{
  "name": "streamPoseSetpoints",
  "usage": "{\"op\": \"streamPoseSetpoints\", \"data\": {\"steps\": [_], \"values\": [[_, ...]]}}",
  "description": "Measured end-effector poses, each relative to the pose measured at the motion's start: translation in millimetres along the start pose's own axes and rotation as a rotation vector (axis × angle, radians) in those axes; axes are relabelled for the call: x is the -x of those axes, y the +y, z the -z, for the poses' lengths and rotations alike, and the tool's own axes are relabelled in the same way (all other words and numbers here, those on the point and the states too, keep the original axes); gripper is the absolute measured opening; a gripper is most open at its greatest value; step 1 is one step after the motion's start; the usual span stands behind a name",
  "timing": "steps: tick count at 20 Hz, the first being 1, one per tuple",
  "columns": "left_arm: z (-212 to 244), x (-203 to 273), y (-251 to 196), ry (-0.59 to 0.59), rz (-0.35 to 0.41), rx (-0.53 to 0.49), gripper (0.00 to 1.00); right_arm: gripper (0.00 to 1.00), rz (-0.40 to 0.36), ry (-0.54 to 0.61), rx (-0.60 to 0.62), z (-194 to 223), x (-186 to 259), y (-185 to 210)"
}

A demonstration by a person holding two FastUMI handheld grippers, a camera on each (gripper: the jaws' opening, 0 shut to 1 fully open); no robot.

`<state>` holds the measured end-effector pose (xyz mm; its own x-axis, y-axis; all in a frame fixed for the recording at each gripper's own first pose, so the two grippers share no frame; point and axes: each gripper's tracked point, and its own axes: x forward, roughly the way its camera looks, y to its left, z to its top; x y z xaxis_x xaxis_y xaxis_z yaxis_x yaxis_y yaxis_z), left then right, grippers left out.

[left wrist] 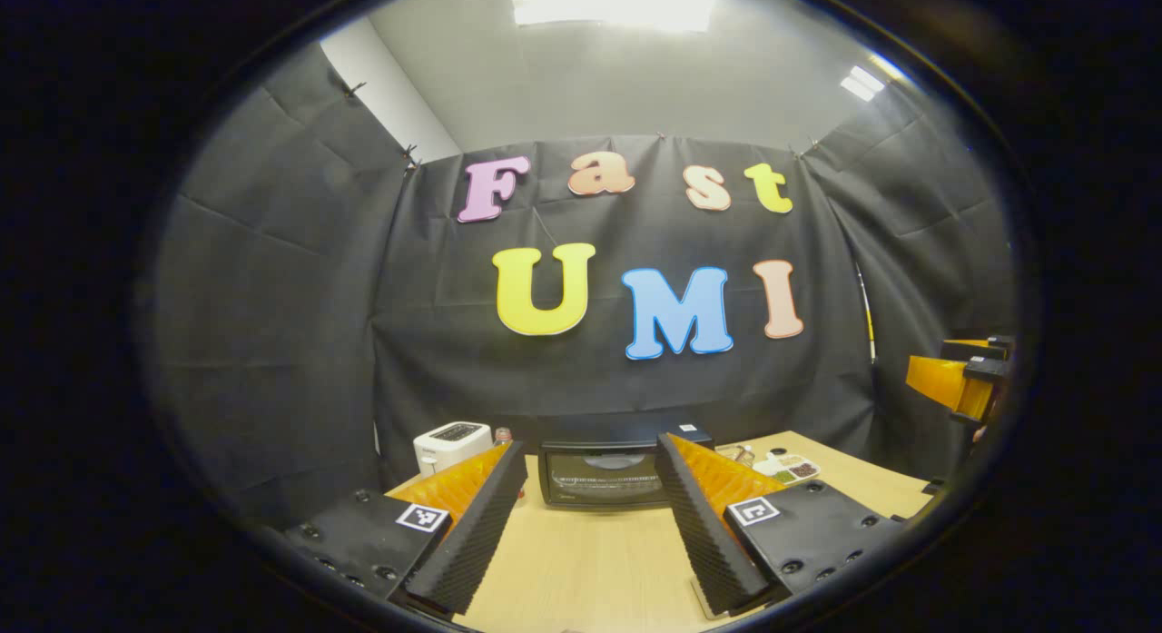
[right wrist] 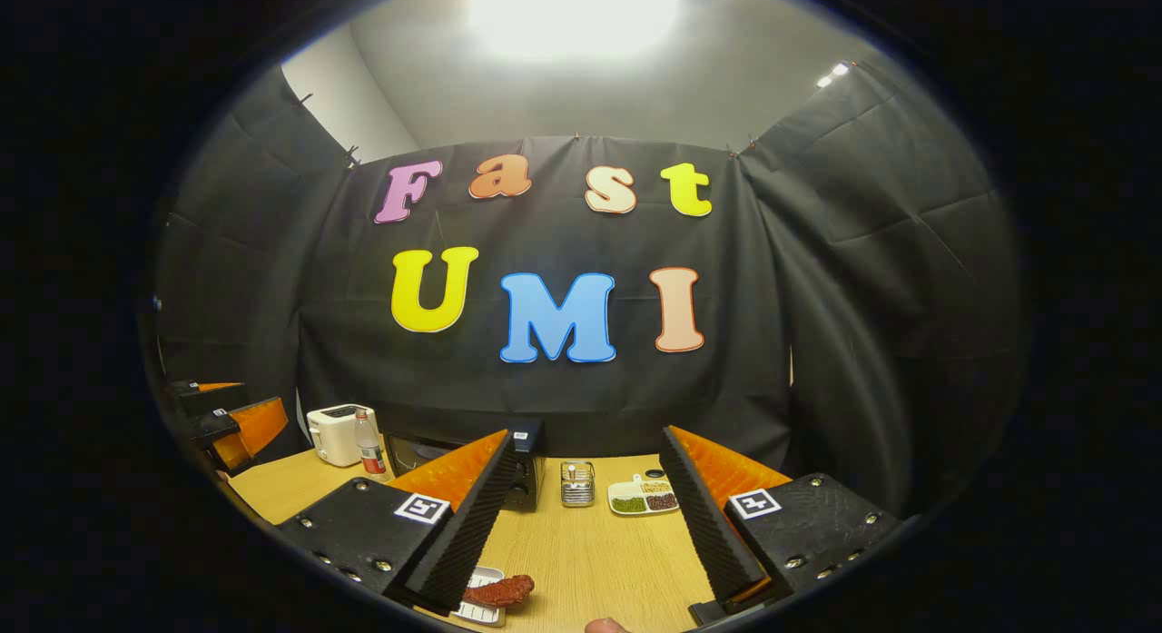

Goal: Open the electric oven with the left hand, put the food in, and close the electric oven.

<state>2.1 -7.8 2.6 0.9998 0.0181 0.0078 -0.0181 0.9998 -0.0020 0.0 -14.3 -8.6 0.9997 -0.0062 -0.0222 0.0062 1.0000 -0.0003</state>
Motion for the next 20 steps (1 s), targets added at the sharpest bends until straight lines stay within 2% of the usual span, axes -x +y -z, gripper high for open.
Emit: {"op": "streamPoseSetpoints", "data": {"steps": [7, 10, 11, 16, 20], "values": [[3.9, -1.3, -14.5, 0.003, -0.006, 0.005, 1.0, 0.96, -0.019, -0.018, 0.009, -1.9, -5.3, -6.8], [5.6, -7.0, -20.2, 0.002, -0.02, -0.003, 0.96, 0.96, -0.039, -0.021, 0.008, 2.5, -7.5, -10.7], [4.2, -12.0, -20.5, -0.001, -0.027, -0.008, 0.91, 0.96, -0.048, -0.022, 0.009, 5.5, -8.1, -11.9], [-1.4, -41.8, -21.6, -0.015, -0.04, -0.005, 1.0, 0.96, -0.071, -0.022, 0.014, 20.5, -8.3, -17.7], [-5.0, -73.9, -15.2, -0.028, -0.041, 0.009, 1.0, 0.96, -0.073, 0.012, 0.015, 35.0, -14.8, -13.0]]}}
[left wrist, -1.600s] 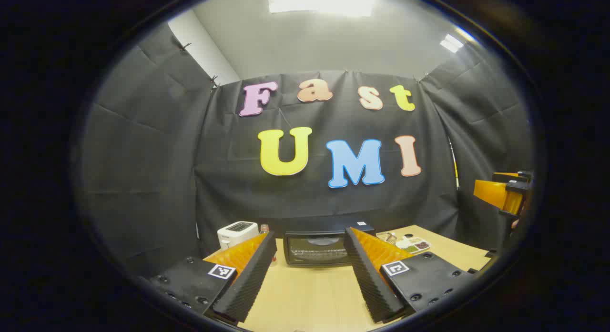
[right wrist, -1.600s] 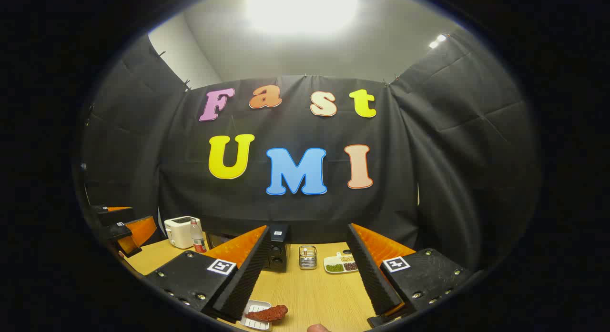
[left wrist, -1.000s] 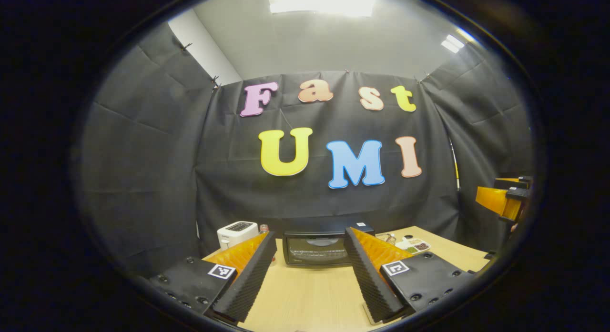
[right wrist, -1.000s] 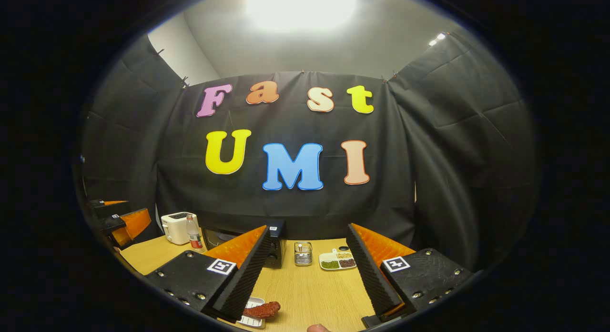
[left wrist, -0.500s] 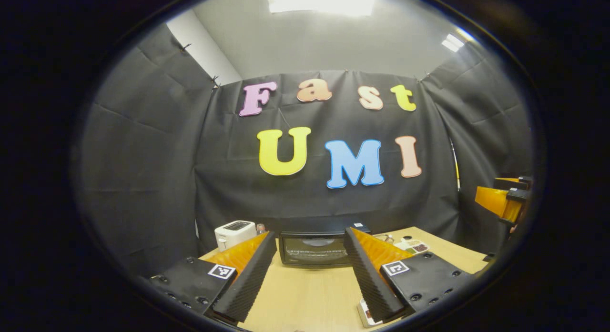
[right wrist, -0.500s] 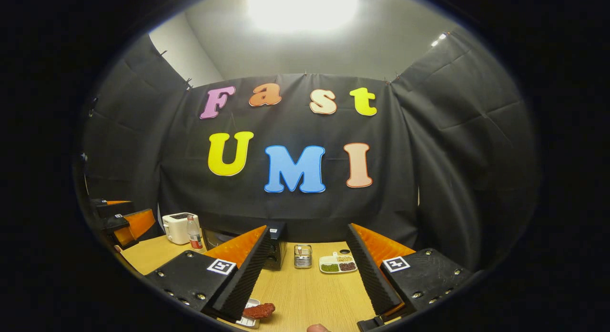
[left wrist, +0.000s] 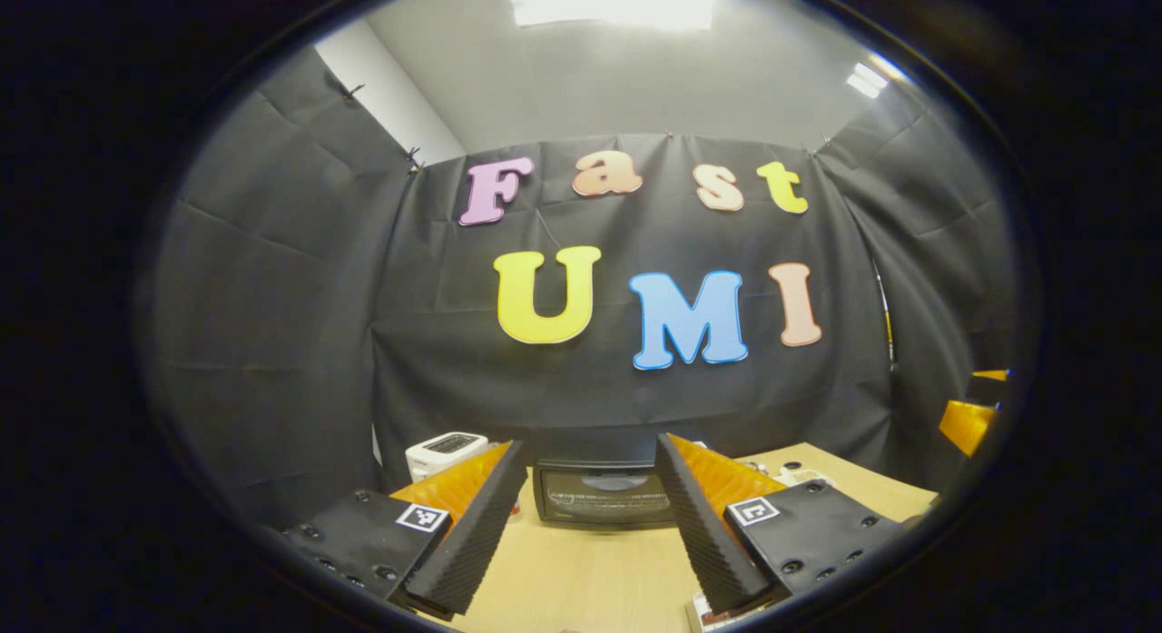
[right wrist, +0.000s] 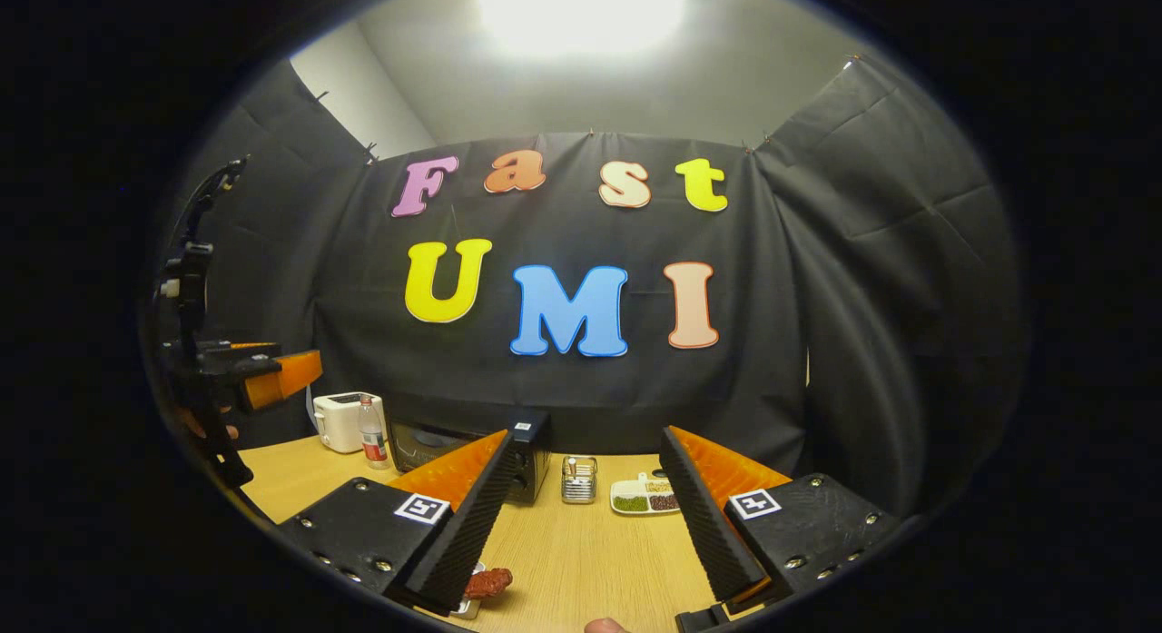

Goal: Open the electric oven with the left hand, put the food in, and close the electric oven.

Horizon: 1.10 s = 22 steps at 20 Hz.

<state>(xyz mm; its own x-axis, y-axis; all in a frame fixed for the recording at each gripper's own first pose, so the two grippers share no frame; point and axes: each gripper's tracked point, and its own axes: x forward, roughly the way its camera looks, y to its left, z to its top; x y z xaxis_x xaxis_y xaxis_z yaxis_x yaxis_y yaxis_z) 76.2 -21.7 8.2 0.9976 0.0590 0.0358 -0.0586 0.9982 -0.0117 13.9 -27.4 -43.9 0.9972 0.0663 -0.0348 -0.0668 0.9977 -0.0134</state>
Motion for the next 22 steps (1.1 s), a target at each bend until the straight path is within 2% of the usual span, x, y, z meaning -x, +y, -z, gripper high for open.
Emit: {"op": "streamPoseSetpoints", "data": {"steps": [2, 4, 8, 9, 10, 12, 16, 20, 21, 22], "values": [[-1.6, -22.4, 0.1, -0.019, 0.011, -0.003, 1.0, 0.96, 0.006, 0.001, -0.011, 2.4, -0.9, 1.0], [1.9, -45.7, -2.1, -0.018, 0.031, 0.001, 1.0, 0.96, 0.054, -0.003, -0.004, 1.5, -5.6, -2.8], [12.2, -92.2, -2.0, -0.012, 0.061, 0.024, 1.0, 0.96, 0.091, -0.017, 0.007, -6.4, -20.2, 7.3], [17.1, -102.9, -3.5, -0.008, 0.07, 0.029, 0.96, 0.96, 0.102, -0.012, 0.016, -5.9, -23.8, 7.1], [19.5, -113.2, -4.2, -0.007, 0.079, 0.031, 1.0, 0.96, 0.112, -0.015, 0.019, -7.7, -24.3, 8.4], [27.5, -129.4, -6.2, -0.002, 0.095, 0.021, 1.0, 0.96, 0.139, -0.017, 0.023, -9.8, -29.2, 8.2], [57.3, -167.0, -18.5, 0.038, 0.134, 0.009, 1.0, 0.96, 0.2, -0.006, 0.029, -7.2, -30.7, 2.5], [87.1, -194.5, -31.4, 0.084, 0.171, 0.029, 0.91, 0.96, 0.258, 0.01, 0.04, -3.5, -39.4, -3.7], [95.8, -200.4, -34.7, 0.094, 0.179, 0.034, 1.0, 0.96, 0.27, 0.013, 0.047, -3.7, -40.6, -4.2], [101.4, -207.2, -37.2, 0.104, 0.187, 0.037, 0.96, 0.96, 0.28, 0.015, 0.051, -3.0, -42.7, -4.7]]}}
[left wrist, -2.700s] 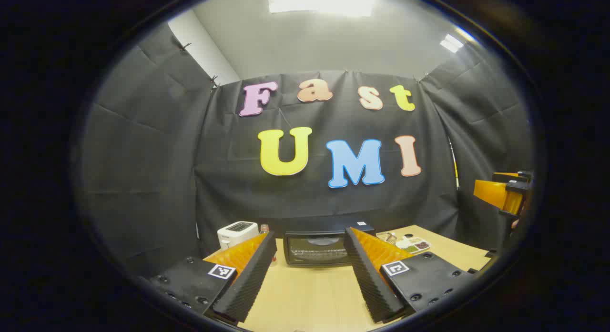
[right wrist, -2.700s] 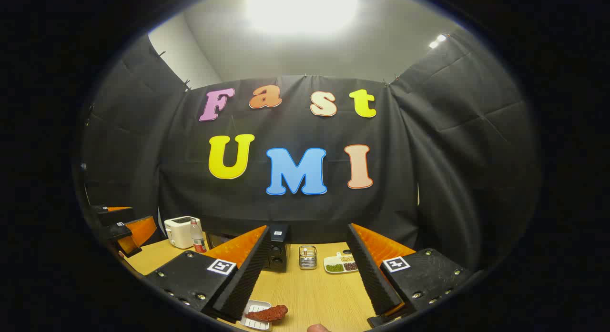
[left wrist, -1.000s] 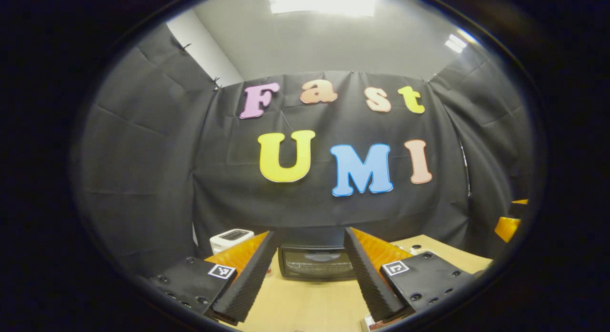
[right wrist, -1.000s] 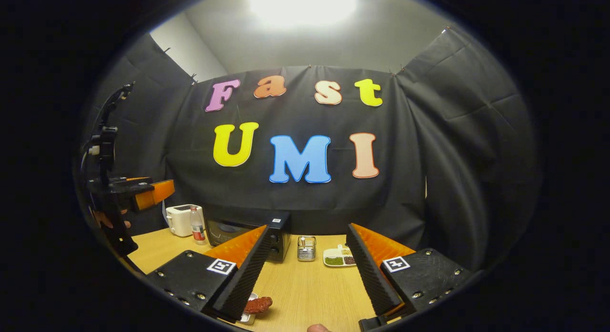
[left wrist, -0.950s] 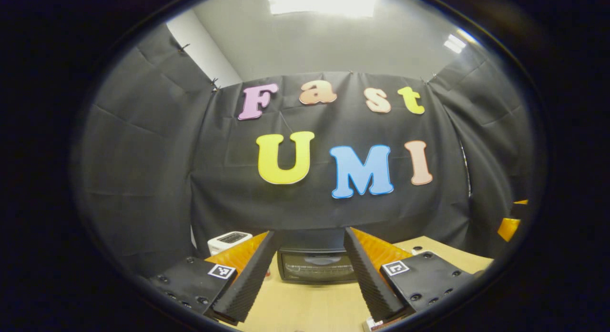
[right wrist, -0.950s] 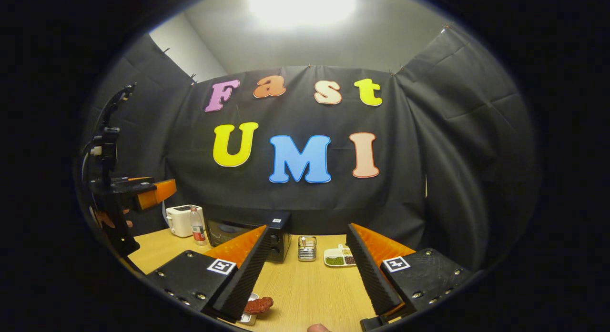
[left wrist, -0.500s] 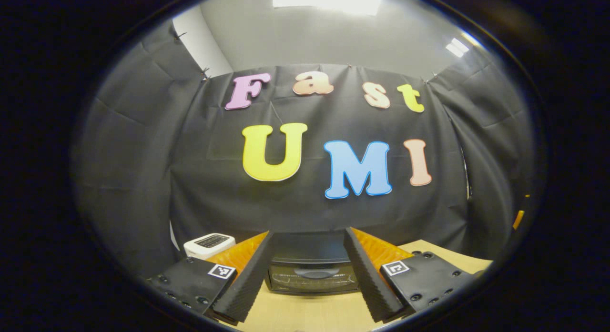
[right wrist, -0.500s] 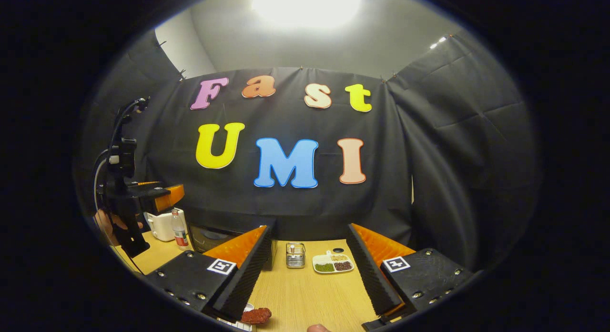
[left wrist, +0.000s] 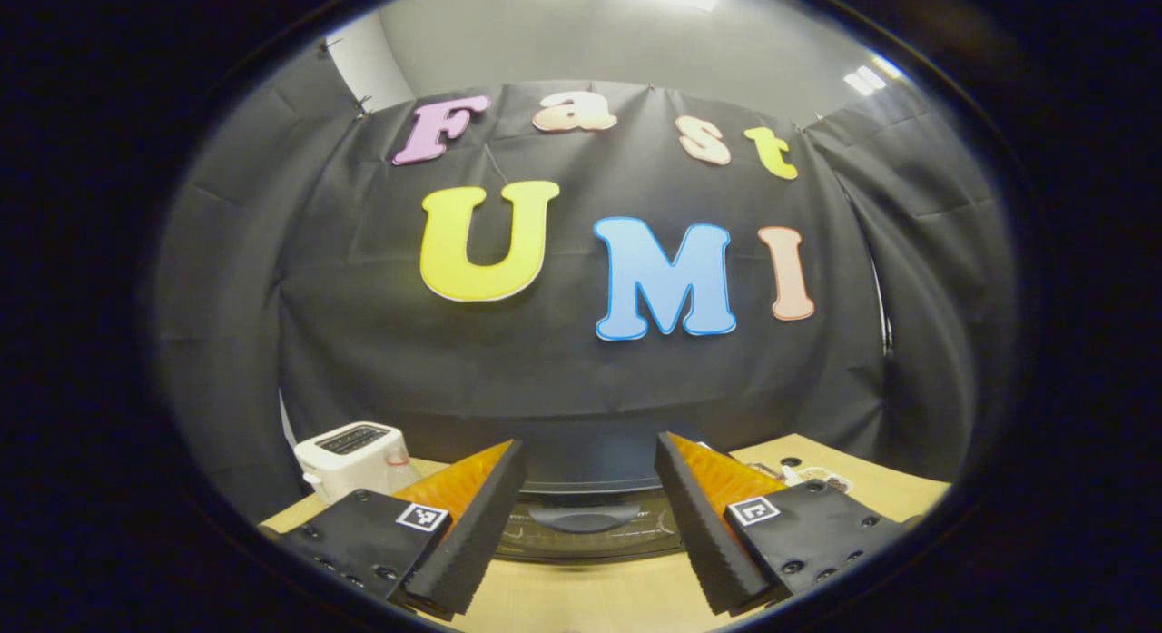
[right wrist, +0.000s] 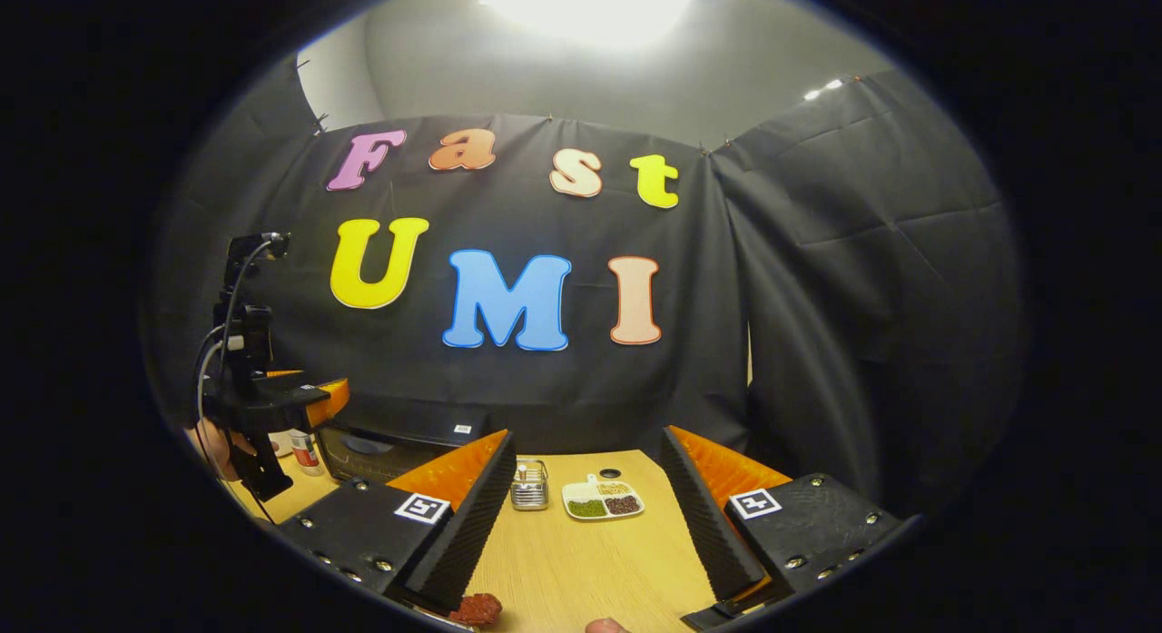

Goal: Open the electric oven with the left hand, put the food in, and close the electric oven.

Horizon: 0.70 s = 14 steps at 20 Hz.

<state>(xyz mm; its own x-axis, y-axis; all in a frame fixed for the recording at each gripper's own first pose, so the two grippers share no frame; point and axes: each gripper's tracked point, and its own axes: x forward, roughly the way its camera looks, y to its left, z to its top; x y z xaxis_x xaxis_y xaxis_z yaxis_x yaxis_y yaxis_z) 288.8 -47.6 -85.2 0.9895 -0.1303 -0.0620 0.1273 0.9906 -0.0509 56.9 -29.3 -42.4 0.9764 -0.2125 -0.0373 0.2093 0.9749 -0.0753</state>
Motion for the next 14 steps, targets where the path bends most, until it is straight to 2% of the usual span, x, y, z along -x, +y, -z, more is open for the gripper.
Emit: {"op": "streamPoseSetpoints", "data": {"steps": [2, 4, 5, 8, 9, 14], "values": [[13.3, -16.5, -1.4, 0.021, 0.014, 0.001, 0.96, 0.96, 0.019, 0.009, 0.007, 1.7, -7.2, 4.3], [25.7, -31.0, -3.1, 0.041, 0.026, -0.004, 0.93, 0.96, 0.036, 0.019, 0.014, 3.8, -9.9, 6.1], [35.3, -36.7, -2.9, 0.057, 0.029, -0.009, 0.96, 0.96, 0.047, 0.021, 0.018, 3.9, -10.7, 6.8], [54.0, -53.0, 1.2, 0.089, 0.032, -0.011, 0.96, 0.96, 0.078, 0.03, 0.04, 7.2, -12.3, 8.3], [61.3, -59.5, 2.3, 0.096, 0.032, -0.007, 1.0, 0.96, 0.084, 0.035, 0.048, 8.5, -12.9, 9.8], [91.0, -82.3, 5.2, 0.134, 0.036, -0.009, 1.0, 0.96, 0.103, 0.05, 0.077, 9.7, -14.0, 17.7]]}}
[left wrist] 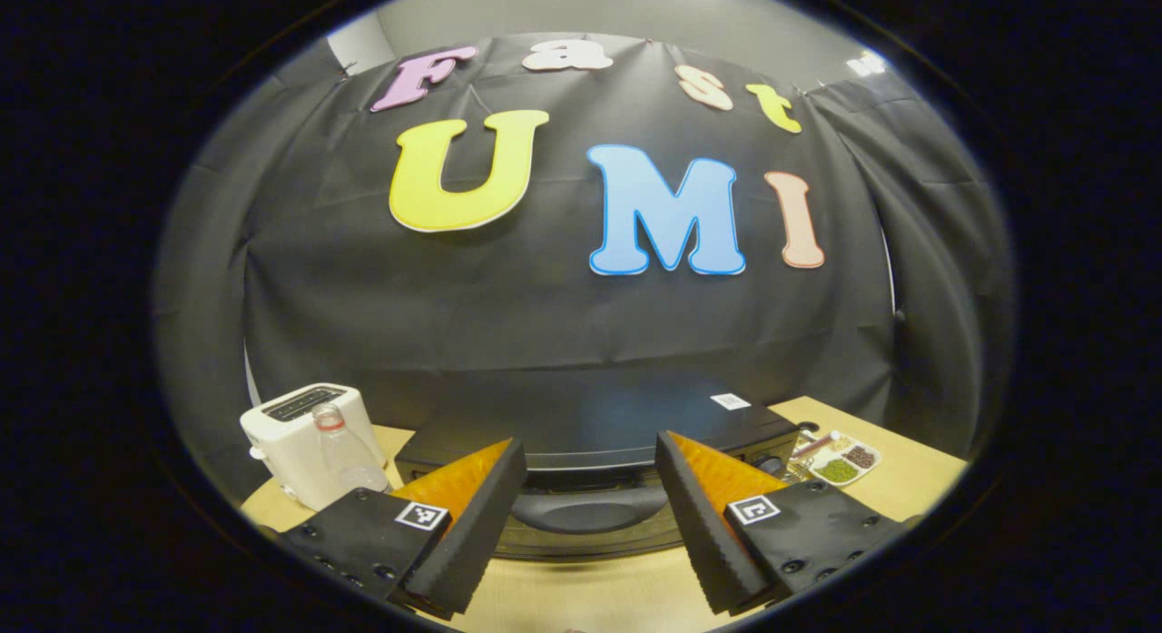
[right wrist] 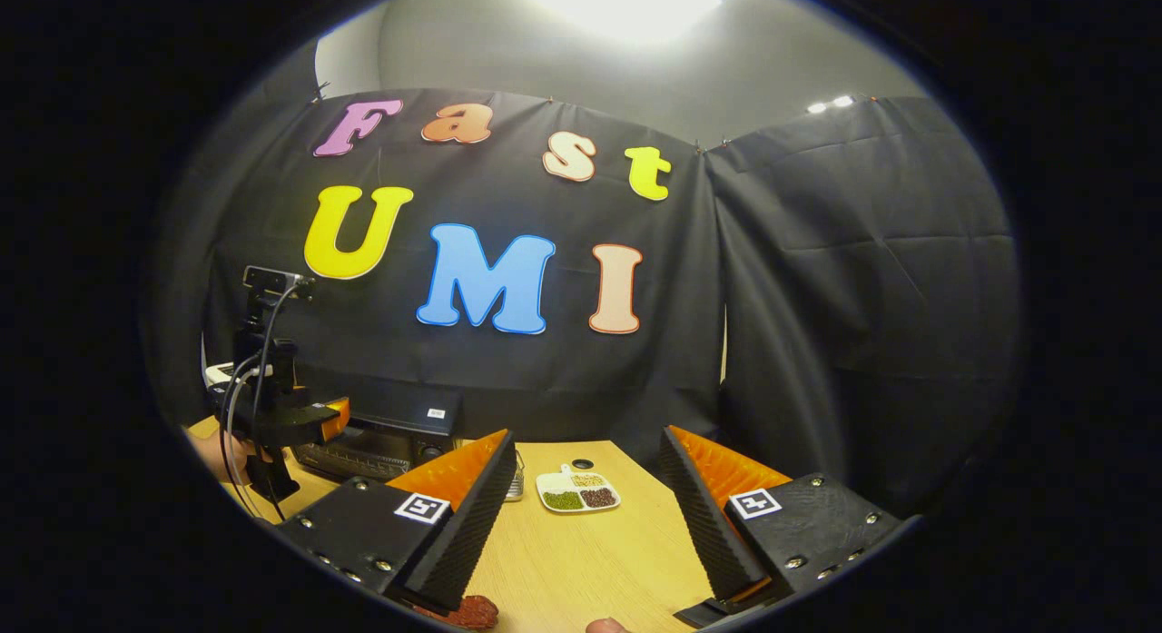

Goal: Open the electric oven with the left hand, put the food in, and close the electric oven.

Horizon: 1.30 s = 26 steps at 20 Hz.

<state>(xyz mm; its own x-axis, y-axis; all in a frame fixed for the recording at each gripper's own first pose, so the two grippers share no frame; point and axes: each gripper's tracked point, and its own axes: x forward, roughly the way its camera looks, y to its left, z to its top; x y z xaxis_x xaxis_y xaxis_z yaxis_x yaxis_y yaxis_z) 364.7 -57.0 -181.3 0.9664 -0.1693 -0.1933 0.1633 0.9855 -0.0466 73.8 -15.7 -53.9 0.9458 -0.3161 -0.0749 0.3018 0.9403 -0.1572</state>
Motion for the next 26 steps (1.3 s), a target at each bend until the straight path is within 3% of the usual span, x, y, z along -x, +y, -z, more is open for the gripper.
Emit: {"op": "streamPoseSetpoints", "data": {"steps": [4, 8, 10, 11, 12, 13, 14, 16, 17, 20, 22, 26], "values": [[21.6, -10.7, -0.7, 0.039, 0.003, 0.0, 0.96, 0.96, 0.002, 0.015, 0.014, 4.0, -0.2, 5.4], [26.2, -12.3, -4.5, 0.034, 0.002, -0.015, 1.0, 0.96, 0.0, 0.019, 0.015, 4.3, 1.5, 5.6], [27.3, -13.6, -5.0, 0.033, -0.004, -0.023, 0.96, 0.96, -0.001, 0.011, 0.018, 3.1, 0.5, 4.9], [28.5, -14.1, -5.6, 0.031, -0.009, -0.027, 1.0, 0.96, -0.003, 0.011, 0.024, 3.2, 0.2, 5.2], [28.7, -14.2, -4.6, 0.031, -0.014, -0.027, 0.92, 0.96, -0.007, 0.014, 0.027, 4.6, -0.3, 4.8], [29.7, -14.5, -4.8, 0.03, -0.018, -0.028, 0.97, 0.96, -0.011, 0.015, 0.028, 4.4, 0.5, 5.1], [29.1, -13.8, -4.5, 0.028, -0.023, -0.029, 0.92, 0.96, -0.014, 0.016, 0.027, 4.8, 1.5, 5.1], [30.2, -12.2, -5.2, 0.032, -0.031, -0.029, 0.96, 0.96, -0.022, 0.016, 0.022, 5.3, 1.6, 5.1], [30.4, -10.8, -5.5, 0.034, -0.033, -0.025, 0.92, 0.96, -0.025, 0.012, 0.021, 3.9, 2.2, 4.8], [32.4, -1.4, -8.0, 0.033, -0.039, -0.028, 0.96, 0.96, -0.036, 0.012, 0.017, 5.0, 1.4, 3.6], [34.6, 5.5, -8.7, 0.033, -0.041, -0.03, 0.92, 0.96, -0.048, 0.013, 0.012, 6.4, 0.8, 4.2], [43.9, 22.2, -12.0, 0.048, -0.046, -0.027, 1.0, 0.96, -0.075, 0.009, 0.006, 5.1, -0.4, 3.9]]}}
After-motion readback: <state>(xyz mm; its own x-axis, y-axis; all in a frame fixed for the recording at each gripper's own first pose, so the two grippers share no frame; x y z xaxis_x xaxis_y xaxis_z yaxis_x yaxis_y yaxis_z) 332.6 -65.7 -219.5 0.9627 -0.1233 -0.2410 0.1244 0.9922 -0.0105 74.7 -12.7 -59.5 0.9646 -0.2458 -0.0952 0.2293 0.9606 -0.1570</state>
